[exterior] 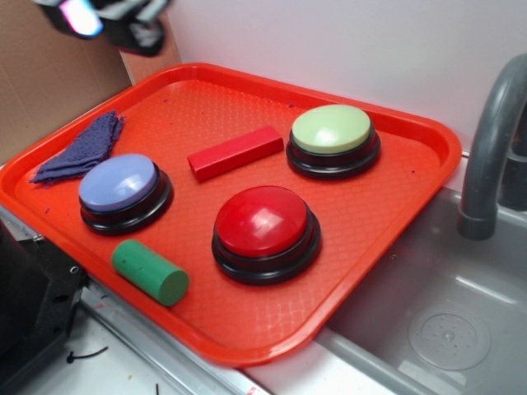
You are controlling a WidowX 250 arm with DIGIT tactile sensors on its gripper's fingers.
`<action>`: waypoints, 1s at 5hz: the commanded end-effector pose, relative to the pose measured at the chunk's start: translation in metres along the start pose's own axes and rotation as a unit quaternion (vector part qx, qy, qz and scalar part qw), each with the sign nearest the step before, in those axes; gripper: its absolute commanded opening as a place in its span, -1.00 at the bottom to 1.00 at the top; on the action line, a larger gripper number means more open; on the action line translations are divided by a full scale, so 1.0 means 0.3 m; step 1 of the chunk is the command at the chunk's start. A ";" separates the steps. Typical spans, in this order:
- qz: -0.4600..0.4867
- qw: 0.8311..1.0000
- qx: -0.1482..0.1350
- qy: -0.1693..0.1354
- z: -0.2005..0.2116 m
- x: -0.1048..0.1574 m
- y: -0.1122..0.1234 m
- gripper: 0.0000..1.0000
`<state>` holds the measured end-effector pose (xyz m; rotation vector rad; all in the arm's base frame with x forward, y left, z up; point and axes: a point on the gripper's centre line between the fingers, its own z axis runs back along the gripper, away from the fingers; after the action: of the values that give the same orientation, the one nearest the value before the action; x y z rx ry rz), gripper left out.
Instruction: Push the green button.
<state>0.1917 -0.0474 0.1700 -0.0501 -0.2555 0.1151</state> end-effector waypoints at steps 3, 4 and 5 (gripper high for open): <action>-0.016 1.000 -0.002 -0.016 -0.145 0.174 -0.096 1.00; -0.042 0.998 0.006 -0.035 -0.210 0.217 -0.127 1.00; -0.026 0.999 -0.009 -0.045 -0.277 0.257 -0.145 1.00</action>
<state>0.2781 -0.0835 0.0904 -0.0343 -0.2803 0.0553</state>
